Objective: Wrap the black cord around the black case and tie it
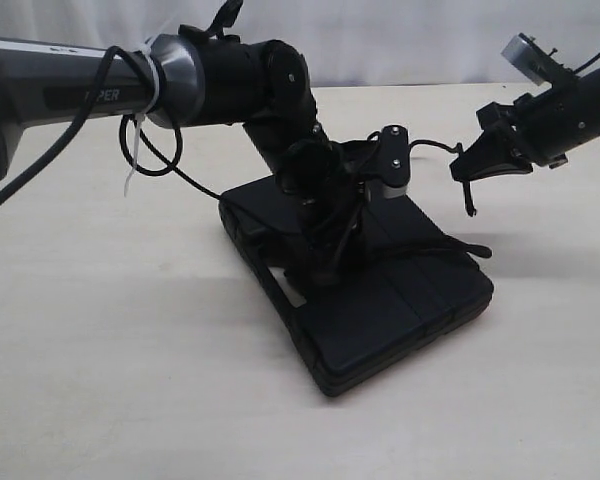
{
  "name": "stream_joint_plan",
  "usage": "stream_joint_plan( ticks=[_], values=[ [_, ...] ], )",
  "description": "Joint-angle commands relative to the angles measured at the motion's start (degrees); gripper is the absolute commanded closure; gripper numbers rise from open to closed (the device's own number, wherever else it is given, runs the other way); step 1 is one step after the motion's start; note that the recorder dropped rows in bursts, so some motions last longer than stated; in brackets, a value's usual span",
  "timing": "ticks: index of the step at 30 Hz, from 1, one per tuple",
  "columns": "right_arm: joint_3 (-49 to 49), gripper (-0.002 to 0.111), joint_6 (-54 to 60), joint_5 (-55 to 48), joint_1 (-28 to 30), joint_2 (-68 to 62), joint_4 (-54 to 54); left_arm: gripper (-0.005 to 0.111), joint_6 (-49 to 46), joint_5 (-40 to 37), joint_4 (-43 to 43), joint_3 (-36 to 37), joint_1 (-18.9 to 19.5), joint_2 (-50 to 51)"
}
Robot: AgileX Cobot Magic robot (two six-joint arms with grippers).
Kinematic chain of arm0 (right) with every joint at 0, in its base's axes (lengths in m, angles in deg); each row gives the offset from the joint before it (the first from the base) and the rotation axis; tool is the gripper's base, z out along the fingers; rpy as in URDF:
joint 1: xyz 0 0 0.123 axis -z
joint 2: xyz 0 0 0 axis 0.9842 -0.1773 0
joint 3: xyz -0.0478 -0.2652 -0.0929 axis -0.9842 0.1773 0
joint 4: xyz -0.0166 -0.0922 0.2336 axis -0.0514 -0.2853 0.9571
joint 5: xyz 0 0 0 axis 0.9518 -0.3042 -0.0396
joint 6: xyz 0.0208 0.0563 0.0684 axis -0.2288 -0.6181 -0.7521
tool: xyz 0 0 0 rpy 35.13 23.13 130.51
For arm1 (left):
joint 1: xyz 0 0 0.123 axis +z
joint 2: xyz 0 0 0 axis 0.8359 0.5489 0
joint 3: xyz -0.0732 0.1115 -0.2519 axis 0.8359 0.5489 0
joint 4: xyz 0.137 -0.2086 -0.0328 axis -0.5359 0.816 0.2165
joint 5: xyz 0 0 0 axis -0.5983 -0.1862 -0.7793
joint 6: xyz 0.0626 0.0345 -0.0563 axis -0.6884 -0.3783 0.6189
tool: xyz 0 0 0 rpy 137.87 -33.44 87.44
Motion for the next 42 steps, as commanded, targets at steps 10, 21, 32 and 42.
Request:
stream_joint_plan(
  ticks=[10,21,32,42],
  values=[
    [-0.20,0.104,1.82,-0.39,0.01,0.46,2.83,0.107,1.64,1.26,7.29,0.27,2.67,-2.40],
    [0.19,0.104,1.29,-4.81,0.01,0.46,4.74,0.107,2.28,7.13,8.25,0.27,2.67,-2.40],
    [0.36,0.104,2.09,-5.58,0.01,0.33,4.51,0.107,9.10,17.42,6.87,0.27,2.67,-2.40],
    [2.58,0.075,5.63,-5.58,0.01,0.20,7.35,0.107,13.59,17.13,3.45,0.27,2.67,-1.29]
  ],
)
